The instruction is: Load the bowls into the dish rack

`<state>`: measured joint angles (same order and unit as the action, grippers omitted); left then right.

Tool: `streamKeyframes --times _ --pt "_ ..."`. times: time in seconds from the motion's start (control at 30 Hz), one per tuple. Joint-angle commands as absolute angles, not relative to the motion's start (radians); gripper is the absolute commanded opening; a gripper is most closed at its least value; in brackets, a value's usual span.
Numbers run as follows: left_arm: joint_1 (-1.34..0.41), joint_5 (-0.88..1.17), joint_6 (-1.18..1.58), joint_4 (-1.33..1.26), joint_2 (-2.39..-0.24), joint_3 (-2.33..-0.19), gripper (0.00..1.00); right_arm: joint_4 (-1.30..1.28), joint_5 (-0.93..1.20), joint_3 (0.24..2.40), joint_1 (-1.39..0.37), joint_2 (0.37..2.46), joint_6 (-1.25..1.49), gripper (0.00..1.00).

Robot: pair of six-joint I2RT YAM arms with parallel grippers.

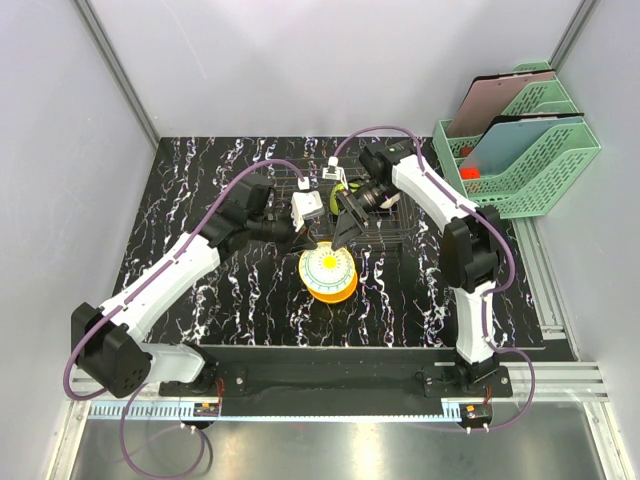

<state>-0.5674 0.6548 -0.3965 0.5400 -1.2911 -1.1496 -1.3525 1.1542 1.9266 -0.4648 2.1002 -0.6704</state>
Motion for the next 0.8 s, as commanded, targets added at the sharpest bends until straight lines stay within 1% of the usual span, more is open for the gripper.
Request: streamKeyframes --times 0.0,0.07,0.1,0.57,0.77 --pt "-0.571 0.701 -0.393 0.488 -1.247 -1.210 0.00 -1.635 1.180 1.947 -0.477 2.111 -0.704 0.95" --pt "-0.571 0.699 -0.393 0.488 -1.247 -1.210 0.00 -1.635 1.184 1.948 -0.477 2.111 -0.701 0.97" --pt "-0.571 0.698 -0.391 0.488 -1.249 -1.210 0.00 -1.637 1.186 1.948 -0.477 2.109 -0.696 1.00" --pt "-0.571 0.664 -0.403 0.485 -1.261 -1.212 0.00 -1.637 1.181 1.896 -0.477 2.060 -0.693 1.00" --pt "-0.571 0.672 -0.391 0.480 -1.266 -1.215 0.00 -1.638 1.186 1.919 -0.477 2.068 -0.667 1.00"
